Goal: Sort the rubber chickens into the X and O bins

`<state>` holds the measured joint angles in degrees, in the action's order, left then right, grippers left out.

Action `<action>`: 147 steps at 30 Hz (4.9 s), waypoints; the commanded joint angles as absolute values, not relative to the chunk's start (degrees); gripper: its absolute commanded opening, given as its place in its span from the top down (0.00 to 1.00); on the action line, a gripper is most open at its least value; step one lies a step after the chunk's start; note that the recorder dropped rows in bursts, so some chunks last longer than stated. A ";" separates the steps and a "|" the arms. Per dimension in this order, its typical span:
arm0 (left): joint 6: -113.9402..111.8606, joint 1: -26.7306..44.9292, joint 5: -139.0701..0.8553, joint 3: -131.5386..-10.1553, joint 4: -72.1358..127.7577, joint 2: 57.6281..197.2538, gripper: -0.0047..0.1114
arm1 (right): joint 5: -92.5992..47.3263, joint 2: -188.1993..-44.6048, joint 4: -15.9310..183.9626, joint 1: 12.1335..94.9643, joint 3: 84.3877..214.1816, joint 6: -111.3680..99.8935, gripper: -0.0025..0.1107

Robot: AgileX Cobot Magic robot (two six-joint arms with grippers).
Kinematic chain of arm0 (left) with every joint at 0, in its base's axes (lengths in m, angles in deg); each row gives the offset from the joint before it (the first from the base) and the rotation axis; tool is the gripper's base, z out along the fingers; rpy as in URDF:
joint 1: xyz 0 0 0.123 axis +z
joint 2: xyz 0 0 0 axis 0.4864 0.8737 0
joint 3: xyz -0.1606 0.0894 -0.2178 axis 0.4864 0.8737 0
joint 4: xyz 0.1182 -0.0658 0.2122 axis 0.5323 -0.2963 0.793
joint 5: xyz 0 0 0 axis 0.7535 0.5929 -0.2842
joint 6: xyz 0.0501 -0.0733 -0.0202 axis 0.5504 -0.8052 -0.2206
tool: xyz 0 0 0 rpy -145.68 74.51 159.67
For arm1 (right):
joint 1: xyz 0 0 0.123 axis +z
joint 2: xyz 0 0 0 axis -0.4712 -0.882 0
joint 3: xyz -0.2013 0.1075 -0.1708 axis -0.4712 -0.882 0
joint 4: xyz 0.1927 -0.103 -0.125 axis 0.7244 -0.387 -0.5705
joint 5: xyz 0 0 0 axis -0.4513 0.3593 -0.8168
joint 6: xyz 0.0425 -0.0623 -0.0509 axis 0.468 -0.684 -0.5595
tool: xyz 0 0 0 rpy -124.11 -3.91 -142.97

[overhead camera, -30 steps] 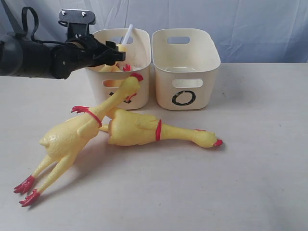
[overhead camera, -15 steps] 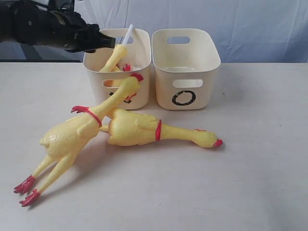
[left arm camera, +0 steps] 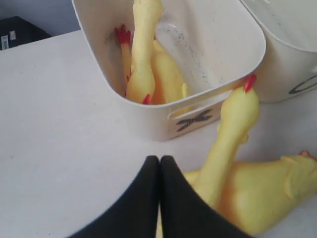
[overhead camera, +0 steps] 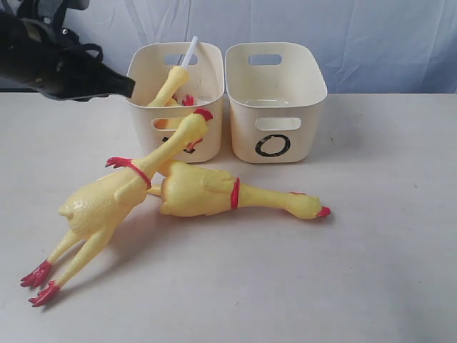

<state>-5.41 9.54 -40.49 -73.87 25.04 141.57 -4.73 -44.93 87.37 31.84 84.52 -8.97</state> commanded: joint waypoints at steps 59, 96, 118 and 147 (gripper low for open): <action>-1.50 9.54 -40.87 -38.00 18.59 79.00 0.96 | -55.59 -44.60 92.13 31.56 84.39 -3.70 0.99; -1.48 9.54 -43.48 -36.05 18.49 68.26 0.96 | 14.48 -100.62 136.38 31.56 121.16 -36.82 0.99; -1.61 9.54 -43.34 -36.05 18.39 68.26 0.96 | 24.13 -120.42 182.52 46.80 122.21 -66.69 0.99; -1.61 9.54 -43.19 -36.05 18.39 68.26 0.96 | 1.65 -147.76 183.96 63.59 147.06 -60.61 0.99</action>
